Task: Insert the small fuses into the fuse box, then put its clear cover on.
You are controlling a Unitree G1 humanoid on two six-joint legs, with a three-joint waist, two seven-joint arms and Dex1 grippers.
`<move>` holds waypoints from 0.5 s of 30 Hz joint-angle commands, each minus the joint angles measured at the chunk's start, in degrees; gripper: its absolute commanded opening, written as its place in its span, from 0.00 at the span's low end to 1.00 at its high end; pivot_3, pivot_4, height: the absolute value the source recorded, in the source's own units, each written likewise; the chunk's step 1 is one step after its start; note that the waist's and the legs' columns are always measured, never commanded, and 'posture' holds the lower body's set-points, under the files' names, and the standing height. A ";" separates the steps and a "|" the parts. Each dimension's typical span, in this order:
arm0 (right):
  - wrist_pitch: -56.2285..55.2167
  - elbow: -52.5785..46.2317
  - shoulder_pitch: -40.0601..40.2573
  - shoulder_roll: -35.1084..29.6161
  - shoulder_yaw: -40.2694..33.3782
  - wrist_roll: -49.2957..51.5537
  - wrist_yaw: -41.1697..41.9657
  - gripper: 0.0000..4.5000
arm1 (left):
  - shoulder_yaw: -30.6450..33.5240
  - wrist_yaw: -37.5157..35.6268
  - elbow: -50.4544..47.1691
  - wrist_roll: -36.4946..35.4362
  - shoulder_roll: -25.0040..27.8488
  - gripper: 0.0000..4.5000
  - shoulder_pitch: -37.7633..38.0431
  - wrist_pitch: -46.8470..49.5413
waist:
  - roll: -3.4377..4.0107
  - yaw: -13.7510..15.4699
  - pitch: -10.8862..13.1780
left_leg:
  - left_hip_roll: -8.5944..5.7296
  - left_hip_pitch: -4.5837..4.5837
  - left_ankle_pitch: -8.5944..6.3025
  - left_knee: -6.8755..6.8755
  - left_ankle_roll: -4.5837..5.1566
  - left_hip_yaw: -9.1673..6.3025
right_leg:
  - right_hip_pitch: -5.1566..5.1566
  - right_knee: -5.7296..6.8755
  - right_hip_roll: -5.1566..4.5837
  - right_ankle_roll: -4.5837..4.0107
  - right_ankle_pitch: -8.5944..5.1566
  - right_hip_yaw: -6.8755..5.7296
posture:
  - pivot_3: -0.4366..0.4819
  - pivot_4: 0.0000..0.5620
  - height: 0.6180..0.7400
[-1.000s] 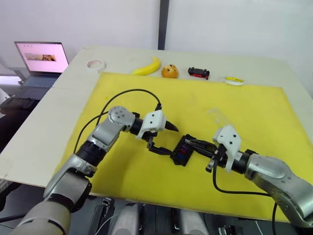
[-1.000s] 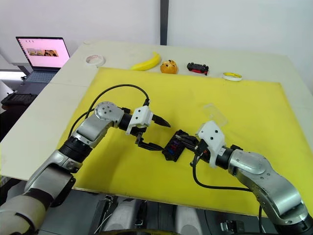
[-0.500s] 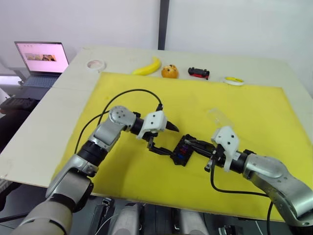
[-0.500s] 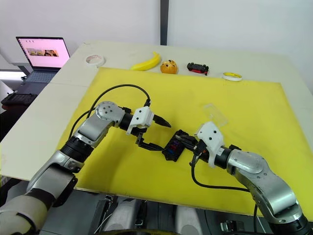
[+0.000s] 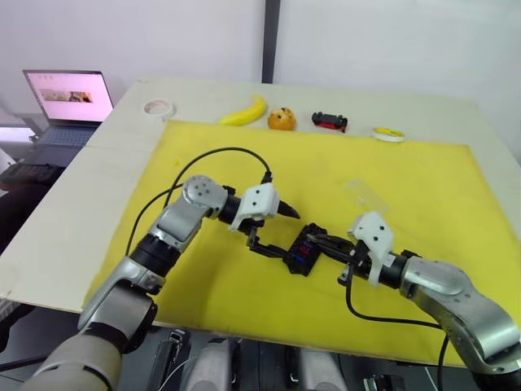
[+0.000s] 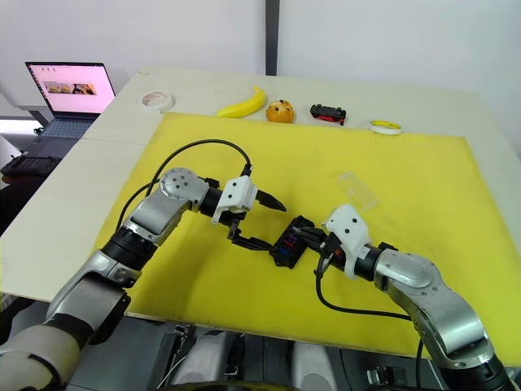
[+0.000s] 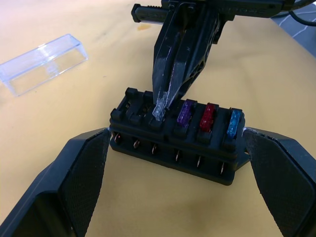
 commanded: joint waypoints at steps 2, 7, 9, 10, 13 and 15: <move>0.00 -0.59 -0.40 0.62 -0.61 -0.41 0.42 0.00 | 1.33 -0.24 -2.12 0.13 -0.13 0.99 -0.55 -0.16 | 0.00 0.00 0.00 | 0.00 0.01 0.00 0.00 0.00 0.00 | 0.00 0.01 0.00 0.00 0.00 0.00 | 0.48 0.27 1.00; -0.23 -1.36 0.22 0.49 -0.31 -1.14 0.77 0.00 | 1.46 -0.15 -2.10 0.16 -0.12 0.99 -0.53 -0.09 | 0.00 -0.01 0.00 | 0.00 0.01 0.00 0.02 0.00 0.00 | 0.00 0.02 0.01 0.00 0.00 0.00 | 0.48 0.27 1.00; -0.39 -2.04 0.09 0.51 -0.89 -0.99 0.72 0.00 | 1.56 -0.11 -1.89 0.24 -0.14 0.99 -0.60 -0.14 | 0.00 0.00 0.00 | 0.00 0.01 0.00 0.02 0.00 0.00 | 0.00 0.02 0.02 0.00 0.00 0.00 | 0.48 0.27 1.00; -0.29 -2.54 0.02 0.51 -1.46 -0.59 0.74 0.07 | 1.63 -0.13 -1.77 0.26 -0.16 1.00 -0.64 -0.15 | 0.00 0.00 -0.01 | 0.00 0.01 0.00 0.02 0.00 0.00 | 0.00 0.02 0.02 0.00 0.00 0.00 | 0.48 0.27 1.00; 0.44 -4.27 -0.07 0.35 -3.35 0.93 0.75 0.30 | 1.82 -0.10 -1.54 0.32 -0.19 1.00 -0.69 -0.14 | 0.00 0.00 -0.01 | 0.00 0.01 0.00 0.02 0.00 0.00 | 0.00 0.03 0.02 0.00 0.00 0.00 | 0.48 0.27 1.00; 1.08 -5.23 -0.09 0.24 -4.23 1.75 0.80 0.52 | 1.87 -0.11 -1.46 0.33 -0.17 1.00 -0.69 -0.18 | 0.00 0.01 -0.01 | 0.00 0.01 0.00 0.02 0.00 0.00 | 0.00 0.03 0.02 0.00 0.00 0.00 | 0.48 0.27 1.00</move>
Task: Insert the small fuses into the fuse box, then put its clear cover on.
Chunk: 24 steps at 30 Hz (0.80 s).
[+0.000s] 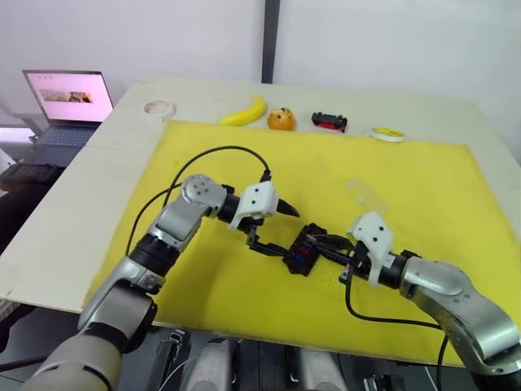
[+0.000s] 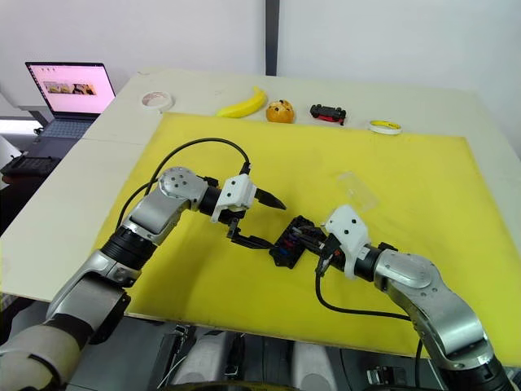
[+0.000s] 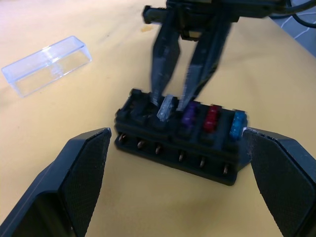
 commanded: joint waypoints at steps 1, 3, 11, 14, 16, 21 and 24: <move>0.59 -4.28 -0.57 -0.10 -3.21 2.26 0.18 0.65 | 1.27 -0.13 -1.19 0.29 -0.14 1.00 -0.69 -0.32 | 0.00 0.00 0.00 | 0.00 0.00 0.00 0.00 0.00 0.00 | 0.00 0.00 0.00 0.00 0.00 0.00 | 0.48 0.27 1.00; 1.43 -5.42 -1.06 -0.23 -4.23 3.02 -0.07 0.74 | 1.32 -0.08 -0.96 0.37 -0.14 1.00 -0.72 -0.46 | 0.00 -0.01 0.00 | 0.00 0.00 0.00 0.00 0.00 0.00 | 0.00 0.01 0.00 0.00 0.00 0.00 | 0.48 0.27 1.00; 2.59 -5.75 -1.58 0.88 -6.60 5.26 -0.59 0.74 | 1.29 -0.10 -0.95 0.53 -0.58 1.00 -0.67 -0.63 | 0.00 -0.01 0.00 | 0.00 0.01 0.00 0.02 -0.01 0.00 | 0.00 0.05 0.01 0.00 0.00 0.01 | 0.48 0.27 1.00; 0.57 -4.18 -0.09 0.41 -4.86 1.60 -0.68 0.74 | 1.19 -0.30 -1.17 0.55 -0.60 1.00 -0.54 -0.64 | 0.00 0.02 0.00 | 0.00 0.01 0.00 0.02 -0.01 0.00 | 0.00 0.05 0.00 0.00 0.00 0.01 | 0.48 0.27 1.00; -0.50 -3.11 0.16 0.52 -4.51 0.48 -0.51 0.74 | 1.21 -0.41 -1.19 0.53 -0.57 1.00 -0.58 -0.60 | 0.00 -0.01 0.00 | -0.01 0.01 0.00 0.02 -0.01 0.00 | 0.00 0.05 0.01 0.00 0.00 0.01 | 0.48 0.27 1.00; -0.77 -2.96 -1.10 1.20 -6.41 4.70 2.56 0.74 | 1.57 -0.86 -1.88 0.19 0.03 1.00 -0.53 -0.26 | 0.00 -0.15 -0.01 | 0.02 0.05 0.01 0.04 -0.01 0.01 | 0.00 0.11 0.05 0.00 0.00 0.03 | 0.48 0.27 1.00; 0.16 -2.49 -2.36 0.34 -7.86 8.80 5.95 0.74 | 1.96 -1.49 -4.35 -0.84 1.01 1.00 0.21 1.34 | 0.00 -0.16 -0.01 | 0.03 0.06 0.01 0.04 -0.02 0.01 | 0.00 0.13 0.06 0.00 0.00 0.03 | 0.48 0.27 1.00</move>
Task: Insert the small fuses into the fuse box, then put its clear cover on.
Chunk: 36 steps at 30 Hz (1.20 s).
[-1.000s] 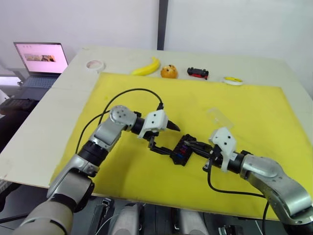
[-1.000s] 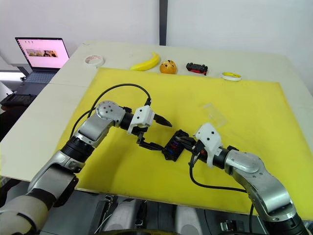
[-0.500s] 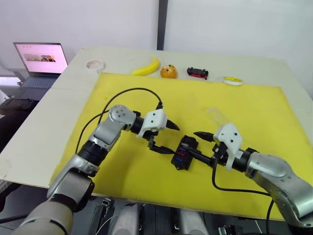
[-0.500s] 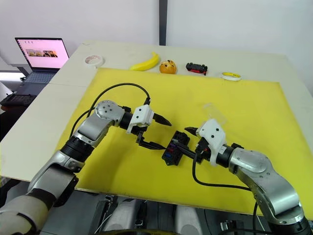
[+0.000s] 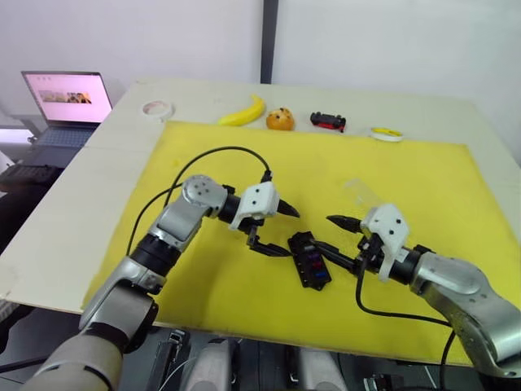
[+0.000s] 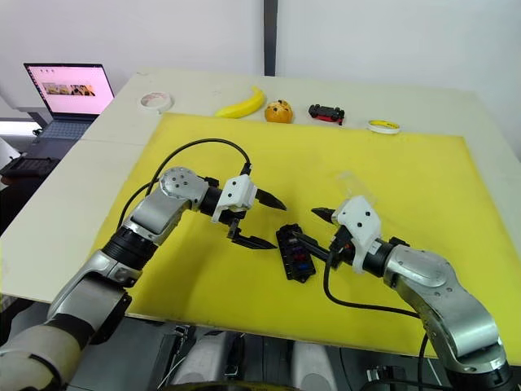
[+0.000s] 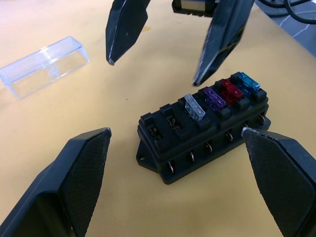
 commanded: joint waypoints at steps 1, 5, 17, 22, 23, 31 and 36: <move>0.07 0.83 -3.18 -1.86 -3.04 5.65 5.89 0.74 | 1.97 -1.73 -6.07 -2.32 1.79 1.00 1.02 2.75 | 0.00 -0.07 0.00 | 0.00 0.00 0.00 0.00 0.00 0.00 | 0.01 0.00 0.00 0.00 0.00 0.01 | 0.48 0.27 1.00; -2.70 9.50 -9.78 -5.29 -1.09 5.07 15.16 0.62 | 2.33 -1.78 -10.36 -3.44 3.55 1.00 3.55 5.83 | 0.02 -0.16 -0.01 | 0.01 0.12 0.00 0.00 0.00 0.03 | 0.11 -0.01 0.00 0.00 0.00 0.05 | 0.48 0.27 1.00; -16.06 30.32 -23.70 -6.74 11.13 -5.15 36.78 0.01 | 3.13 5.02 -15.93 -1.84 4.04 1.00 8.32 10.09 | 0.02 0.02 -0.01 | 0.02 0.31 -0.01 0.00 0.02 0.04 | 0.29 -0.05 -0.01 0.00 0.00 0.05 | 0.48 0.27 1.00; -17.68 32.26 -24.53 -6.25 12.78 -6.57 40.03 0.01 | 2.71 6.08 -17.36 -1.96 3.91 1.00 8.90 10.96 | 0.02 0.06 -0.01 | 0.02 0.31 0.00 0.00 0.00 0.03 | 0.29 -0.04 -0.05 0.00 0.00 0.10 | 0.48 0.27 1.00; -17.82 32.63 -24.75 -5.96 12.86 -6.76 40.31 0.01 | 2.62 6.25 -17.48 -1.92 3.84 1.00 8.89 11.08 | 0.02 0.07 -0.01 | 0.02 0.31 0.00 0.00 -0.01 0.03 | 0.29 -0.04 -0.06 0.00 0.00 0.10 | 0.48 0.27 1.00; -18.91 35.21 -25.83 -4.49 14.18 -9.15 40.96 0.01 | 2.30 6.70 -18.13 -1.75 4.07 1.00 9.20 11.21 | 0.03 0.05 -0.01 | 0.02 0.32 0.02 -0.01 -0.05 0.03 | 0.27 -0.02 -0.08 0.00 0.00 0.10 | 0.48 0.27 1.00; -20.32 36.44 -24.35 -4.82 16.58 -13.59 40.41 0.01 | 2.28 6.84 -17.96 -1.75 4.05 1.00 8.95 11.18 | 0.04 0.07 -0.02 | 0.00 0.31 0.02 0.00 -0.05 0.03 | 0.27 -0.02 -0.12 0.00 0.00 0.09 | 0.48 0.27 1.00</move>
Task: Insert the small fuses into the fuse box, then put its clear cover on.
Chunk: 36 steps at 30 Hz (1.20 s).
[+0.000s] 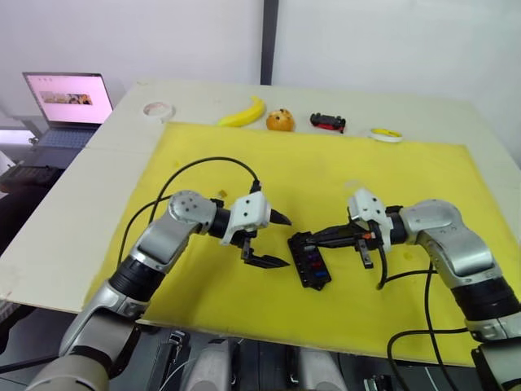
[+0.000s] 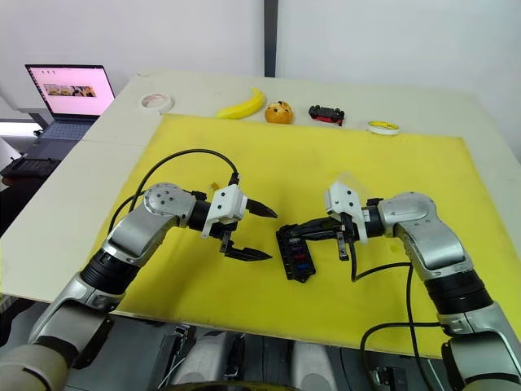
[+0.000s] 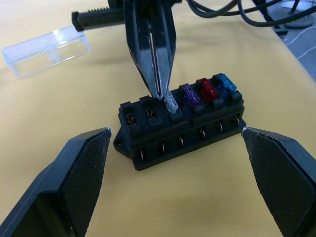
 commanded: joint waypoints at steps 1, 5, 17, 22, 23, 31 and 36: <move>-2.38 0.26 1.03 -0.27 1.20 -3.31 -0.38 0.01 | 0.28 0.19 -1.86 0.00 0.10 1.00 -0.28 -0.03 | 0.01 -0.01 -0.01 | 0.00 0.02 0.00 0.00 0.00 0.00 | 0.01 0.00 -0.07 0.00 0.00 0.00 | 0.48 0.27 1.00; -3.06 -0.13 2.48 -0.20 0.82 -3.72 -1.61 0.01 | 0.38 0.34 -1.45 0.03 0.04 1.00 -0.64 -0.18 | 0.01 0.00 -0.02 | -0.01 0.17 -0.01 -0.02 0.01 0.00 | 0.15 -0.01 -0.10 0.00 0.00 -0.02 | 0.48 0.27 1.00; 14.42 -16.96 8.99 -5.05 -18.04 12.65 -10.44 0.01 | 12.32 4.49 -11.42 -8.58 6.94 1.00 6.39 10.64 | 0.04 -0.11 0.01 | 0.00 0.25 -0.02 -0.12 0.02 0.00 | 0.17 -0.01 -0.25 0.00 0.00 -0.01 | 0.48 0.27 1.00; 14.13 -15.96 18.05 -7.90 -30.48 10.00 -16.34 0.01 | 25.72 9.53 -18.21 -14.71 14.31 1.00 17.32 19.12 | 0.06 0.01 0.01 | 0.00 0.27 -0.05 -0.20 0.01 -0.01 | 0.19 -0.08 -0.33 0.00 0.00 -0.01 | 0.48 0.27 1.00; 13.73 -14.52 20.78 -8.48 -33.30 8.75 -17.12 0.01 | 29.51 9.74 -18.91 -16.56 15.96 1.00 20.60 21.10 | 0.06 0.03 0.01 | 0.00 0.27 -0.05 -0.20 0.01 -0.01 | 0.20 -0.08 -0.34 0.00 0.00 -0.01 | 0.48 0.27 1.00; 5.47 -3.02 37.28 -9.83 -48.02 -0.19 -20.22 0.70 | 51.88 11.33 -12.21 -19.10 23.47 1.00 41.22 25.94 | 0.25 0.01 -0.05 | -0.01 0.39 -0.08 -0.30 0.01 0.05 | 0.36 -0.28 -0.46 -0.32 -0.10 -0.01 | 0.48 0.27 1.00; 8.05 -7.38 39.00 -8.52 -50.58 2.06 -21.75 0.99 | 54.27 14.00 -13.12 -24.07 23.34 1.00 39.60 31.43 | 0.31 0.00 -0.08 | 0.01 0.50 -0.08 -0.31 -0.01 0.05 | 0.46 -0.31 -0.50 -0.41 -0.08 0.00 | 0.48 0.27 1.00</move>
